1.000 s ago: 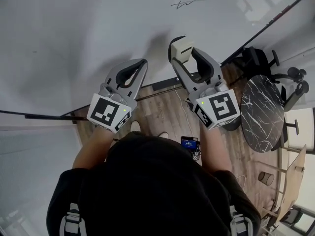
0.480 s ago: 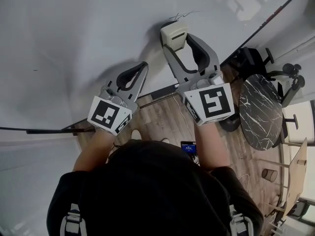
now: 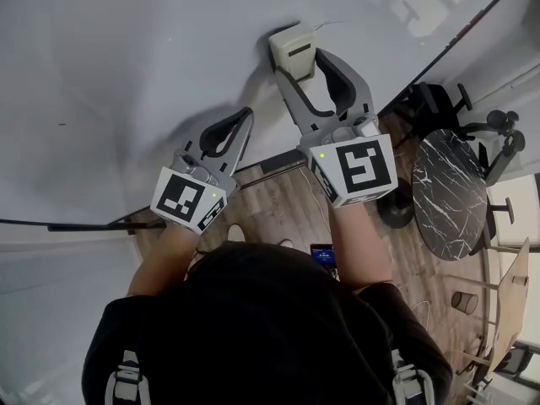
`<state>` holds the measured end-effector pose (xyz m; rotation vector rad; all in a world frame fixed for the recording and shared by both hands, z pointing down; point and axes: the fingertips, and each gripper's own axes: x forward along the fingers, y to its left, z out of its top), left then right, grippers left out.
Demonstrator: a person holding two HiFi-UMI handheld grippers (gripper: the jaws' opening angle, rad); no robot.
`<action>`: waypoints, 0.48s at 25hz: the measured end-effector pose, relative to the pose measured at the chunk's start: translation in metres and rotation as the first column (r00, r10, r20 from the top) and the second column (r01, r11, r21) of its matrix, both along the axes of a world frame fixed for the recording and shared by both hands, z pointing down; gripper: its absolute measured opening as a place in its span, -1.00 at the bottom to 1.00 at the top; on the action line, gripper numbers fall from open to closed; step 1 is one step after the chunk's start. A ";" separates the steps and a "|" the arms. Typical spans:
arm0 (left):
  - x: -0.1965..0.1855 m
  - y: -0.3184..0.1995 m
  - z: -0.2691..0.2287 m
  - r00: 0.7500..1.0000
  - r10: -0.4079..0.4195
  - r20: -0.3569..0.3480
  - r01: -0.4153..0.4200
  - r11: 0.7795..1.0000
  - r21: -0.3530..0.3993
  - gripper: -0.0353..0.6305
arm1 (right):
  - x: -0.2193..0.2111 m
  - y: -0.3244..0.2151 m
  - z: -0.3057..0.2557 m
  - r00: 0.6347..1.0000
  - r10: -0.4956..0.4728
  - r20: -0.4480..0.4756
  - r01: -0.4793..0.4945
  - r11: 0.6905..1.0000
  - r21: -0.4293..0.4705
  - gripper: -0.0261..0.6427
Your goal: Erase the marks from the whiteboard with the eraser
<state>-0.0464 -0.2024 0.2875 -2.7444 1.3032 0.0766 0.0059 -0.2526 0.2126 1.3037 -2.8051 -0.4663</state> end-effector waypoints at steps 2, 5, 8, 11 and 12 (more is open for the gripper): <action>0.000 0.000 0.002 1.000 -0.001 0.001 0.001 1.000 -0.005 -0.88 | 0.005 -0.003 -0.001 1.000 0.003 0.018 -0.003 1.000 -0.008 -0.26; 0.000 0.000 0.004 1.000 -0.005 0.002 0.005 1.000 -0.012 -0.88 | 0.019 -0.011 -0.003 0.998 0.015 0.065 -0.012 0.999 -0.036 -0.26; -0.001 -0.001 0.005 1.000 -0.008 0.003 0.008 1.000 -0.019 -0.88 | 0.036 -0.021 -0.005 0.994 0.039 0.103 -0.034 0.998 -0.054 -0.27; -0.002 0.000 0.007 1.000 -0.011 0.002 0.011 1.000 -0.021 -0.88 | 0.050 -0.029 -0.004 0.988 0.064 0.139 -0.056 0.996 -0.066 -0.26; -0.003 0.001 0.008 1.000 -0.012 0.001 0.012 1.000 -0.020 -0.88 | 0.055 -0.031 -0.003 0.986 0.077 0.149 -0.067 0.995 -0.069 -0.26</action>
